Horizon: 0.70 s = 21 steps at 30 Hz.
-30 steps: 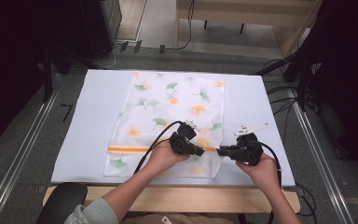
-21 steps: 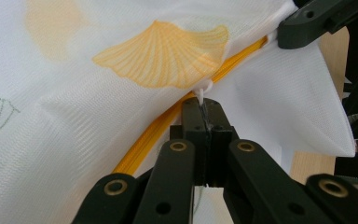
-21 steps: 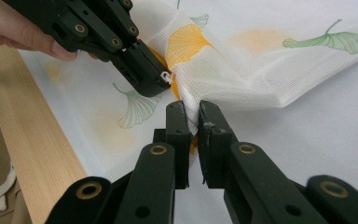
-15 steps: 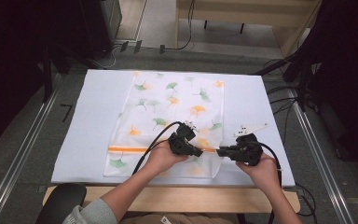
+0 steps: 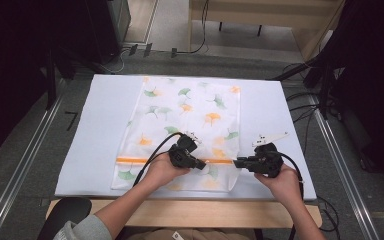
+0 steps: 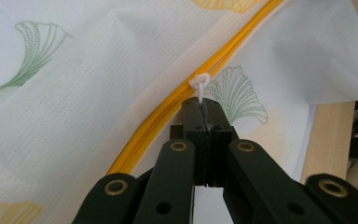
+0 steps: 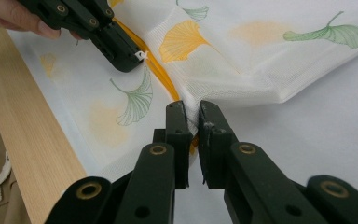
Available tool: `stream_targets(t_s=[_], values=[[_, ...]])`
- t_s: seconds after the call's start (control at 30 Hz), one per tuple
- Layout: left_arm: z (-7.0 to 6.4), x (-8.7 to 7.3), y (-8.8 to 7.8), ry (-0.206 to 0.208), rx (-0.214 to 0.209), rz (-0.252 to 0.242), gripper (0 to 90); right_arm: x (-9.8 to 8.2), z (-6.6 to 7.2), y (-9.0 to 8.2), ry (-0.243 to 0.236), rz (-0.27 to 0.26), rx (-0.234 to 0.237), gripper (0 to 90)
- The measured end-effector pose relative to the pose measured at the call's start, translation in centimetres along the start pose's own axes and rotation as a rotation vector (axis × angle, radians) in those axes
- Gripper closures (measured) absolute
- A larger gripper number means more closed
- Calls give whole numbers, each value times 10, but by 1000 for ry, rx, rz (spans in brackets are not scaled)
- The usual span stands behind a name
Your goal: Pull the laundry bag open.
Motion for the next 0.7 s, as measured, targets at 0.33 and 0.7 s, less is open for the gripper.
stream_targets(t_s=[0.33, 0.7], values=[[-1, 3, -9, -10, -2, -31, 900, 0, 1, -2, 8, -9, 2, 852], [1, 2, -10, -18, -13, -37, 900, 1, 1, -2, 12, -10, 1, 852]])
Point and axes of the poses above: each handheld gripper's, and its own axes: y roughly forward along the jaws, x roughly out of its top, z roughly to its left, the point moved 9 cm from there along y, roughly forward along the jaws, and after that the axes turned 14 degrees about y, right-handed, at the moved point
